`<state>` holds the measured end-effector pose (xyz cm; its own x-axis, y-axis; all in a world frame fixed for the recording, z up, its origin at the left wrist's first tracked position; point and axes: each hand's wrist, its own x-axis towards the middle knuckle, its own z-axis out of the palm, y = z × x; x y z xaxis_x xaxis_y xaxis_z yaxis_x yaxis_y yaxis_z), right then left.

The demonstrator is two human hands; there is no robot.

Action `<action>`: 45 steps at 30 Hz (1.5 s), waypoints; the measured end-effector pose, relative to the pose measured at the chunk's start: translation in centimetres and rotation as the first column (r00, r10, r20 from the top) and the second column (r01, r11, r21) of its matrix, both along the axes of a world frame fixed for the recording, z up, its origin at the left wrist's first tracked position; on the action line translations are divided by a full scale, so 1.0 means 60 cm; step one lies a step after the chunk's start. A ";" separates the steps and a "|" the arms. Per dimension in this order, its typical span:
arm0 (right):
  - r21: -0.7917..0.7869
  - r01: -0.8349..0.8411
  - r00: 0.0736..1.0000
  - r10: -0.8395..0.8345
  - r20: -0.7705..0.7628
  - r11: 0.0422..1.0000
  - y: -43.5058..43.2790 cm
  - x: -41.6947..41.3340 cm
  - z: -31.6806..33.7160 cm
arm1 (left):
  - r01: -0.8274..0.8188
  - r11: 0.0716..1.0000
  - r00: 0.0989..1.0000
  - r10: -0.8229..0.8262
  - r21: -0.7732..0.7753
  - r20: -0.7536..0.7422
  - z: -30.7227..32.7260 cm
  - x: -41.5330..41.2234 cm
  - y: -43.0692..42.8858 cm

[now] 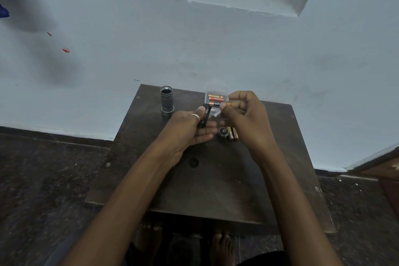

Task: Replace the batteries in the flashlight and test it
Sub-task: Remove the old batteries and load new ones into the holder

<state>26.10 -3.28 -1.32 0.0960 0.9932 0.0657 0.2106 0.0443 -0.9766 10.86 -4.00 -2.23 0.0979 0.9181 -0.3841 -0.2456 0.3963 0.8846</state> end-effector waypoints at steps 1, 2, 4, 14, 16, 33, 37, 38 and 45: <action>-0.017 0.017 1.000 -0.016 0.015 1.000 0.001 0.005 -0.001 | -0.004 1.000 1.000 0.004 -0.005 0.001 -0.001 -0.001 0.000; -0.024 0.038 0.998 -0.037 0.051 0.999 0.003 0.011 -0.004 | -0.006 1.000 1.000 0.006 -0.010 0.002 -0.001 -0.002 0.001; -0.007 0.094 0.977 -0.091 0.195 0.996 0.006 0.024 -0.010 | -0.004 1.000 1.000 0.004 -0.016 -0.002 -0.002 -0.003 0.002; -0.064 0.189 0.676 -0.083 0.732 0.980 0.012 0.070 -0.035 | 0.016 0.999 1.000 -0.017 -0.034 -0.020 -0.003 -0.004 0.002; -0.082 0.155 0.634 -0.035 0.773 0.984 0.011 0.067 -0.034 | 0.018 0.999 1.000 -0.019 -0.035 -0.025 -0.002 -0.005 0.002; 0.084 0.111 0.681 -0.137 0.719 0.990 0.012 0.047 -0.022 | 0.005 0.999 1.000 -0.006 -0.040 -0.018 -0.001 0.000 -0.003; 0.193 0.027 0.707 -0.155 0.690 0.981 0.026 0.024 0.001 | 0.008 0.999 1.000 -0.008 -0.035 -0.022 -0.003 0.004 -0.006; 0.186 -0.009 0.687 -0.129 0.715 0.982 0.037 0.017 0.008 | 0.012 0.999 1.000 -0.012 -0.036 -0.025 -0.004 0.004 -0.006; -0.094 -0.148 0.309 0.137 0.941 0.984 0.138 -0.038 0.028 | -0.007 0.998 1.000 0.006 -0.068 -0.013 -0.003 -0.001 -0.003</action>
